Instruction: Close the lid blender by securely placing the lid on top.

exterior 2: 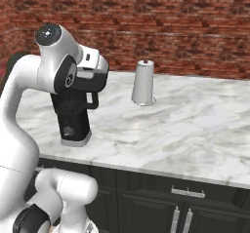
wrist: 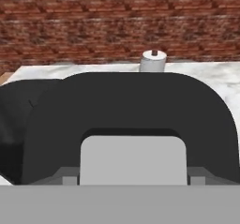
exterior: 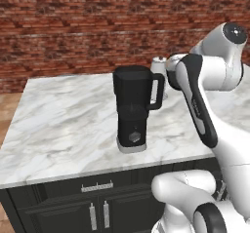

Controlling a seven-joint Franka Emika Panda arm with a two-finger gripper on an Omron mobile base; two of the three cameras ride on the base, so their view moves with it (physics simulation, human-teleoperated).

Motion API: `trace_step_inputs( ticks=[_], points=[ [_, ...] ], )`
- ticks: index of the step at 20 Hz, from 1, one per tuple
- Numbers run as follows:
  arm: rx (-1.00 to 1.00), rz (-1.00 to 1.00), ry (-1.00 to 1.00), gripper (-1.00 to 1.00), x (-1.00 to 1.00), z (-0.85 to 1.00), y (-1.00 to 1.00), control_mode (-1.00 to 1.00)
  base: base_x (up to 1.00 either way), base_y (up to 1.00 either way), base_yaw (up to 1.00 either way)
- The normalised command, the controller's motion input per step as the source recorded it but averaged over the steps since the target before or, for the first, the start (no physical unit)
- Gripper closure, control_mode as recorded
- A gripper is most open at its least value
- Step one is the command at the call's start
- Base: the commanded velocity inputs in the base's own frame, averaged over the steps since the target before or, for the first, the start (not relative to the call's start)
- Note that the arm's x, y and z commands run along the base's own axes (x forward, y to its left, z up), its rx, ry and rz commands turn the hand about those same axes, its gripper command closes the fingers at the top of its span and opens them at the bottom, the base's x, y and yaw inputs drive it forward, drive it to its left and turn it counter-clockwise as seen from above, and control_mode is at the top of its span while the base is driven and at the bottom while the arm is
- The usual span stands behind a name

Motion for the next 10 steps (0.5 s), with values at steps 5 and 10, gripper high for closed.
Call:
trace_step_inputs(
  ticks=[5, 10],
  points=[
    [0.00, 0.01, 0.06, 1.00, 0.04, 0.42, 0.76, -1.00, 0.00, 0.00, 0.00],
    [0.00, 0.00, 0.11, 1.00, 0.20, 0.28, 0.52, -1.00, 0.00, 0.00, 0.00]
  ],
)
